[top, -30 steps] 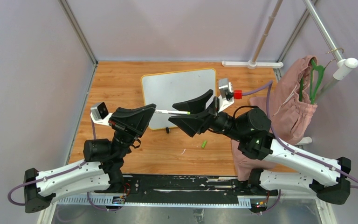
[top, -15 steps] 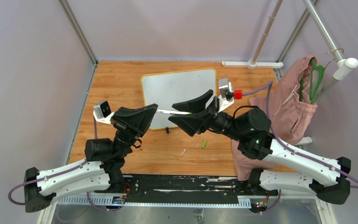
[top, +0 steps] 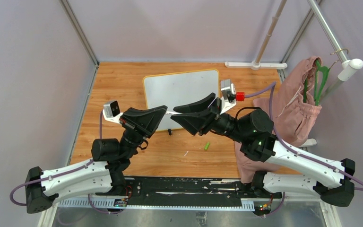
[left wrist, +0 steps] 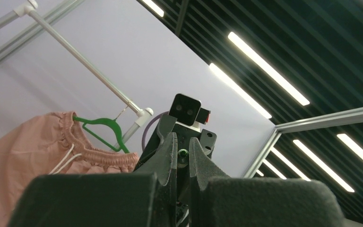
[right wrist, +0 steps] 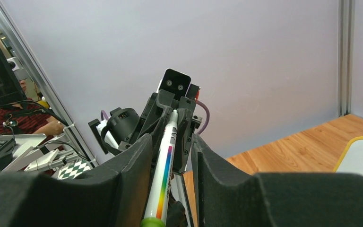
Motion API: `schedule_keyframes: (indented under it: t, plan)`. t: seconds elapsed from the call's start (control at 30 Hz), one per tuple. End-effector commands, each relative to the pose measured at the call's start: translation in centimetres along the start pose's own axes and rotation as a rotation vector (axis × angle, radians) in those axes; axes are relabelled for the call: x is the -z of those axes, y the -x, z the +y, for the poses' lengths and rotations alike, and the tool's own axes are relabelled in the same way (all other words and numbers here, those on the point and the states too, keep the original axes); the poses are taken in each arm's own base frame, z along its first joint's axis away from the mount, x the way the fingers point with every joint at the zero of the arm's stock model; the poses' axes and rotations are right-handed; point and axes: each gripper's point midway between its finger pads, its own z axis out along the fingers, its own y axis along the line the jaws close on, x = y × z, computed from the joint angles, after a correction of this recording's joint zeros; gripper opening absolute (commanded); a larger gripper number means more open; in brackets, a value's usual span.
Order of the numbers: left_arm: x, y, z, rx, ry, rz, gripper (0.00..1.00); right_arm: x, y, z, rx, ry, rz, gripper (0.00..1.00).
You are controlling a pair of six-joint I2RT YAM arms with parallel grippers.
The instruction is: Write a sentence on the whiteboard
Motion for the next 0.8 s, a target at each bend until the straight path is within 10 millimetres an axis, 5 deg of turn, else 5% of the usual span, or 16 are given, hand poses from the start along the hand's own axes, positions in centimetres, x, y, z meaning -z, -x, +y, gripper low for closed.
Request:
schedule_keyframes:
  t: [0.0,0.47,0.77]
  plan:
    - [-0.65,0.76,-1.29,0.019,-0.035,-0.028,0.0,-0.39,3.02,0.94,0.026,0.022,-0.085,0.41]
    - [-0.51,0.91,-0.79,0.035,-0.023,-0.05,0.0,-0.68,2.83,0.68,0.025,0.016,-0.091,0.26]
    - [-0.4,0.52,-0.65,0.028,-0.02,-0.032,0.0,-0.57,2.79,0.74,0.022,0.016,-0.084,0.03]
